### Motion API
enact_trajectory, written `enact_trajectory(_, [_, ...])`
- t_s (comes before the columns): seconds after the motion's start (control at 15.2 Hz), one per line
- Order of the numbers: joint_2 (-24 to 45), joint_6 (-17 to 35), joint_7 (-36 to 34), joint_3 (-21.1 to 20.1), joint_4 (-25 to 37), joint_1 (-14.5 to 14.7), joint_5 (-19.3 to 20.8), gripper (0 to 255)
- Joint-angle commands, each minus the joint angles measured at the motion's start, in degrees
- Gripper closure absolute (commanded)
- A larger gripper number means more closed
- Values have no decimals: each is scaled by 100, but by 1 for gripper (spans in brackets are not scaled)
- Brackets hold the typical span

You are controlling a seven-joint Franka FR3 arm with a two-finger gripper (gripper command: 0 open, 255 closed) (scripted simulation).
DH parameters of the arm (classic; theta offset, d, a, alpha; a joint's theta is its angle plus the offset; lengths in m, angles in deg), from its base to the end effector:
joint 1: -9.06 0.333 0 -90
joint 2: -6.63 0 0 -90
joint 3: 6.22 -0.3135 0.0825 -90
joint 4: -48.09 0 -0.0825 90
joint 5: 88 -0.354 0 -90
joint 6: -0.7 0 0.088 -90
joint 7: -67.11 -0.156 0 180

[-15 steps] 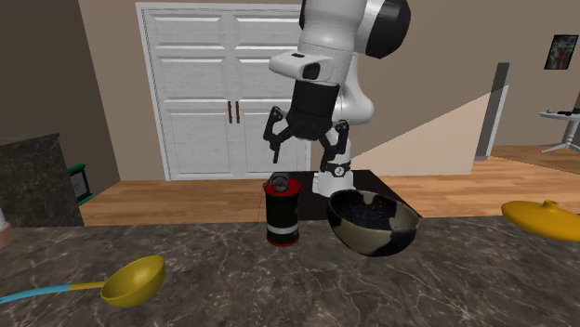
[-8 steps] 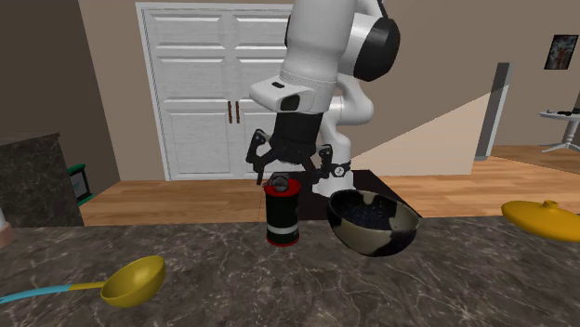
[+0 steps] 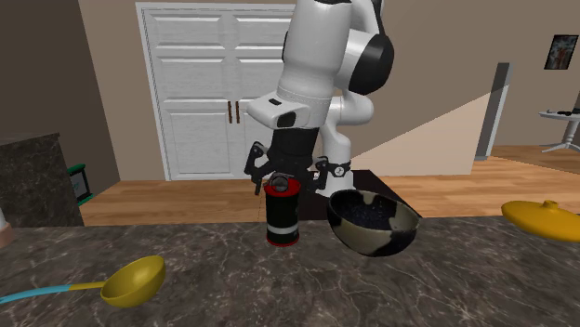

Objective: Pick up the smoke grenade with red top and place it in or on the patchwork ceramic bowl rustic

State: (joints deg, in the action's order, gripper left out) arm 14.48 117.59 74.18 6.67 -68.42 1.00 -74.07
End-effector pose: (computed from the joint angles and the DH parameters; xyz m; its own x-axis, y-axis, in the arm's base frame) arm 0.4887 -0.2114 0.3394 0.9767 -0.1336 -0.1680 -0.0970 -0.9730 0.2096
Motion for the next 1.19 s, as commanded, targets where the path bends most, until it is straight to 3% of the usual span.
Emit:
enact_trajectory(0.0, [1, 3, 1, 1, -1, -1, 0, 0])
enact_trajectory(0.13, [0, 2, 1, 0, -1, -1, 0, 0])
enact_trajectory(0.2, [0, 2, 1, 0, -1, -1, 0, 255])
enact_trajectory(0.79, [1, 3, 1, 0, -1, -1, 0, 255])
enact_trajectory(1.12, [-164, -349, 61, -4, 192, 14, -2, 255])
